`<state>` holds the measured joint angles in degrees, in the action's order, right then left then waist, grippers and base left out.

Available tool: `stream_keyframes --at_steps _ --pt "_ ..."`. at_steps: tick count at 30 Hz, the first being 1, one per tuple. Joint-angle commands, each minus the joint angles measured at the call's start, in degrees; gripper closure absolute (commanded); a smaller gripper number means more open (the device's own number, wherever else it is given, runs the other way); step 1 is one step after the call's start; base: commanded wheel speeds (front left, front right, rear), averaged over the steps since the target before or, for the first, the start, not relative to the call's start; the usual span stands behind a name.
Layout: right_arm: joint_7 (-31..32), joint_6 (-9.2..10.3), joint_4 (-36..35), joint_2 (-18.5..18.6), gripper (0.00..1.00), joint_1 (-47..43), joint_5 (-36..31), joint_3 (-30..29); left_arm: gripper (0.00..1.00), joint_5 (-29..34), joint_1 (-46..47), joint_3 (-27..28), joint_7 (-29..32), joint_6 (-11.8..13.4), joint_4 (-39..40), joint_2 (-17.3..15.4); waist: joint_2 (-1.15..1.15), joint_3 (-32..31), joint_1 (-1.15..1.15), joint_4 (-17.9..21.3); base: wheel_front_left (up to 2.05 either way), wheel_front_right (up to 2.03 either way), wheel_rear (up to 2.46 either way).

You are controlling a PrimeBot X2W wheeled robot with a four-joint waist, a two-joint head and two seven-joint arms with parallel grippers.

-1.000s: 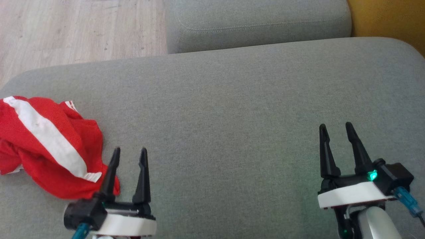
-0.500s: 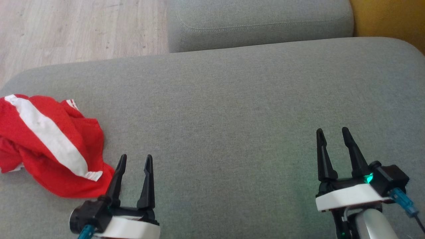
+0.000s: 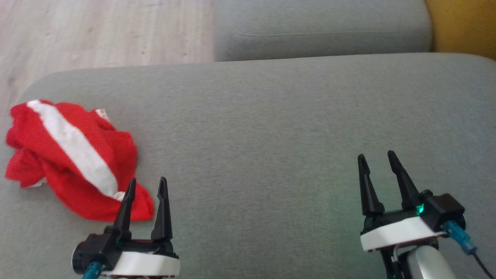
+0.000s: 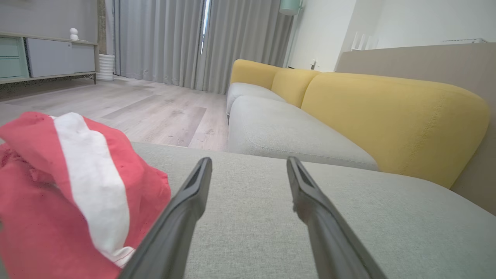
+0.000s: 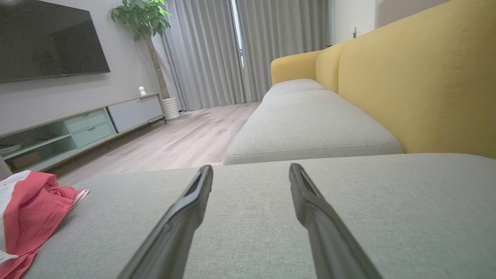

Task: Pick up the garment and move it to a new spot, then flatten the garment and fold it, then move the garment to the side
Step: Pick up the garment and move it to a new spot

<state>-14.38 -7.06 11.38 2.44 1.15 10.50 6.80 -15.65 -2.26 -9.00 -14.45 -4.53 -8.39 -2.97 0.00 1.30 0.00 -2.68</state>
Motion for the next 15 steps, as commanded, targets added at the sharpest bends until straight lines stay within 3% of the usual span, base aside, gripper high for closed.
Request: stream_keyframes --at_steps 1,15 --pt "-0.6 -0.43 -1.6 0.4 0.0 0.6 -0.3 1.6 0.0 0.1 2.0 2.4 -0.5 0.4 2.0 0.1 0.0 -0.5 0.0 -1.8 0.0 0.0 0.0" --pt "-0.6 -0.43 -0.9 0.4 0.0 -1.2 1.2 4.8 0.0 1.0 -0.7 4.4 -0.5 1.1 2.6 0.1 0.0 -3.1 0.0 -12.8 0.0 0.0 0.0"
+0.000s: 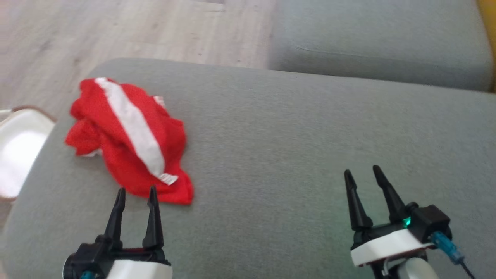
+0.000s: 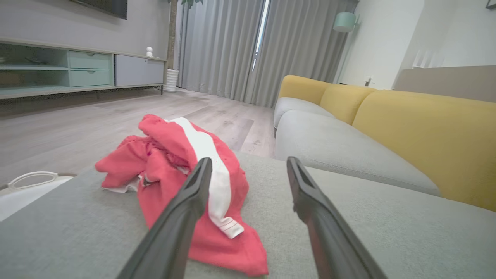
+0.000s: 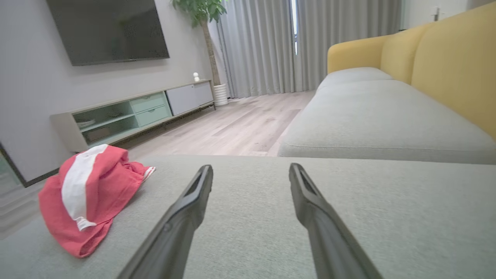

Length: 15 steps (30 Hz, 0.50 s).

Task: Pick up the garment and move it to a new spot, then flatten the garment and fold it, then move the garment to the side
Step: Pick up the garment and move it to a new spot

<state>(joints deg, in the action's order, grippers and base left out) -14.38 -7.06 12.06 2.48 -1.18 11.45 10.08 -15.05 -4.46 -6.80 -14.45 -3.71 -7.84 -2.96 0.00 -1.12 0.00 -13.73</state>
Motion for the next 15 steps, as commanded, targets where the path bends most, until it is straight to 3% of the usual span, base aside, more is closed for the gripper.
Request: stream_keyframes --at_steps 1,8,15 --pt "-0.6 -0.43 -1.6 0.4 0.0 1.1 0.3 1.5 0.0 0.4 1.5 2.2 -0.5 0.3 2.1 0.1 0.0 -0.7 0.0 -1.7 0.0 0.0 0.0" --pt "-0.6 -0.43 -1.4 0.4 0.0 0.6 1.2 3.2 0.0 0.9 0.5 3.1 -0.5 0.4 2.4 0.1 0.0 -1.5 0.0 -5.7 0.0 0.0 0.0" --pt "-0.6 -0.43 -1.2 0.4 0.0 0.5 1.9 4.5 0.0 1.3 0.2 4.4 -0.5 0.1 2.6 0.1 0.0 -1.7 0.0 -7.0 0.0 0.0 0.0"
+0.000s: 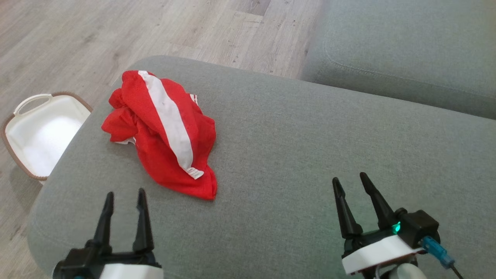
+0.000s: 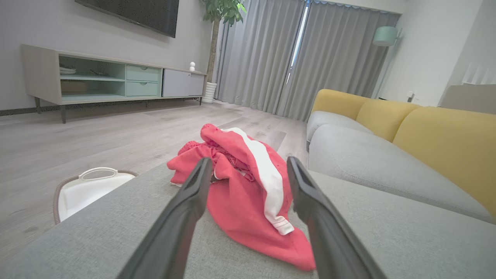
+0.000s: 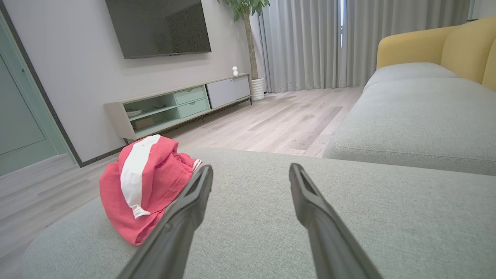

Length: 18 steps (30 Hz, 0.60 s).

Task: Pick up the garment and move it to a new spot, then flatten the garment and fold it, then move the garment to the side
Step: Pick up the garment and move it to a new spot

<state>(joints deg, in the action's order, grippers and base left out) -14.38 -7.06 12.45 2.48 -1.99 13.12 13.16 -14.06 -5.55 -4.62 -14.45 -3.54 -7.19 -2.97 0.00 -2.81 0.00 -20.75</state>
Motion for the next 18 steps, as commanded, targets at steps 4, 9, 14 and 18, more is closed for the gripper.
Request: stream_keyframes --at_steps 4,9,14,18 --pt "-0.6 -0.43 -1.7 0.4 0.0 1.7 0.1 2.1 0.0 0.1 1.8 3.7 -0.5 -0.1 2.7 0.1 0.0 1.1 0.0 0.9 0.0 0.0 0.0" --pt "-0.6 -0.43 -2.2 0.4 0.0 3.0 -1.3 1.0 0.0 2.2 6.3 6.4 -0.5 -1.4 3.4 -1.2 0.0 4.4 0.0 2.9 0.0 0.0 0.0" --pt "-0.6 -0.43 -3.4 0.4 0.0 5.1 -3.3 -0.7 0.0 2.1 16.9 8.9 -0.5 -2.7 0.3 -6.7 0.0 9.5 0.0 5.5 0.0 0.0 0.0" --pt "-0.6 -0.43 -4.6 0.4 0.0 7.0 -4.7 -2.4 0.0 2.1 28.5 8.3 3.8 -3.4 -4.4 -13.4 0.0 13.3 0.0 7.6 0.0 0.0 0.0"
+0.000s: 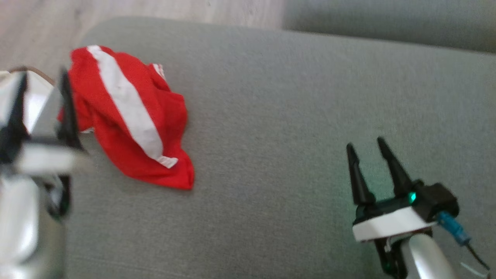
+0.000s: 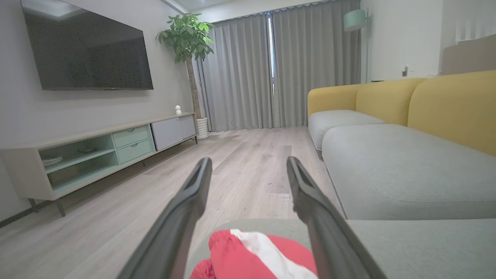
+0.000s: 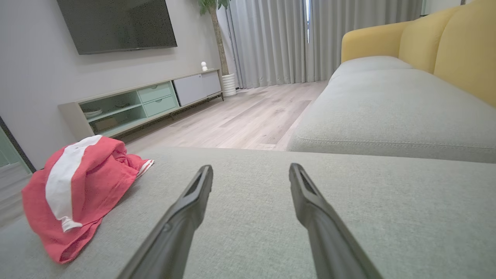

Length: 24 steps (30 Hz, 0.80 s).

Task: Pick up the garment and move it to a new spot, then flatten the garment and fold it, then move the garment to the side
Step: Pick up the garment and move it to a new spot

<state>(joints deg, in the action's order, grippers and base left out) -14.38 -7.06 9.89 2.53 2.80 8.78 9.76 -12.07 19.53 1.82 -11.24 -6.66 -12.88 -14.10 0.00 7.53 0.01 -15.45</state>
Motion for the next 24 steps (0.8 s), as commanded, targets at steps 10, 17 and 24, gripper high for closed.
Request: stream_keyframes --at_steps 10,17,24 --pt "-0.6 -0.43 -5.0 0.3 0.0 5.7 -2.0 -0.8 0.0 -6.4 24.7 -8.0 23.3 -0.8 -18.0 -12.9 0.0 10.3 -0.01 6.8 0.0 0.0 0.0" --pt "-0.6 -0.43 -6.3 0.3 0.0 6.9 -2.0 -1.5 0.0 -10.7 28.2 -14.8 32.2 -0.8 -26.9 -15.1 0.0 12.8 -0.01 8.6 0.0 0.0 0.0" --pt "-0.6 -0.43 -6.3 0.3 0.0 7.4 -1.4 -2.2 1.0 -16.5 30.2 -20.1 30.0 -0.8 -29.7 -16.4 0.0 13.4 -0.01 9.2 0.0 0.0 0.0"
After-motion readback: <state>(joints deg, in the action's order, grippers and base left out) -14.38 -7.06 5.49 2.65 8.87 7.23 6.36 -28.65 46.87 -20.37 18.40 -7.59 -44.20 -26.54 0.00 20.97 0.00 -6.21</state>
